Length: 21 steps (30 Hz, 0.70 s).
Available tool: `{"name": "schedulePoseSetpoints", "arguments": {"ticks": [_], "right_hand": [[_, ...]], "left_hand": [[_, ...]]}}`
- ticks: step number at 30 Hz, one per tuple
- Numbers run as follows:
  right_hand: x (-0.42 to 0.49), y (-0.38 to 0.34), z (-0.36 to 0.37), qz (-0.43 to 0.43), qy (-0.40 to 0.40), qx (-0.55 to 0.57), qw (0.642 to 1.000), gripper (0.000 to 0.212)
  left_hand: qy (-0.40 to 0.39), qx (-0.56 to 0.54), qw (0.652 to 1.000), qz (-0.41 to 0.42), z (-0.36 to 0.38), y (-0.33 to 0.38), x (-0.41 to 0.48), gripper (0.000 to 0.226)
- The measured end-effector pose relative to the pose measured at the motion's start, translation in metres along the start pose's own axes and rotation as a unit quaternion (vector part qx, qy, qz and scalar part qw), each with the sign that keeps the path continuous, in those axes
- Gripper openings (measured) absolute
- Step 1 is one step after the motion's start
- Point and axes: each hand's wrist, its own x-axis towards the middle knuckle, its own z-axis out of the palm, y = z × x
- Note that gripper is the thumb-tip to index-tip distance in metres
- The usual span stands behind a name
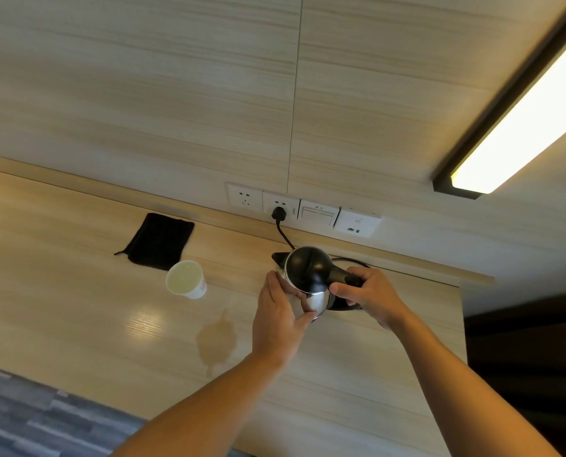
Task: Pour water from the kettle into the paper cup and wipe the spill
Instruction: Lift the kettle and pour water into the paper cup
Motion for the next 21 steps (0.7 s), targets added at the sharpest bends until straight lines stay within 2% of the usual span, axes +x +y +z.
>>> {"name": "schedulePoseSetpoints", "arguments": {"ticks": [7,11,14,18,21], "right_hand": [[0.005,-0.004,0.002,-0.001,-0.018,-0.013,1.000,0.047],[0.008,0.003,0.008,-0.010,-0.034,-0.028,0.999,0.026],[0.010,0.007,0.006,-0.002,-0.031,-0.032,0.999,0.025],[0.008,0.006,0.005,0.013,-0.037,-0.050,0.998,0.033],[-0.004,-0.006,0.005,0.005,-0.017,-0.128,0.992,0.056]], "left_hand": [[0.004,-0.010,0.999,-0.039,0.003,-0.005,-0.003,0.122],[0.003,-0.026,0.998,-0.049,0.003,-0.011,-0.004,0.122],[0.005,-0.020,0.999,-0.043,0.004,-0.013,-0.004,0.122],[-0.018,-0.019,0.999,-0.033,-0.002,-0.013,-0.005,0.121],[-0.048,-0.009,0.998,-0.039,-0.026,-0.021,-0.003,0.123]]}}
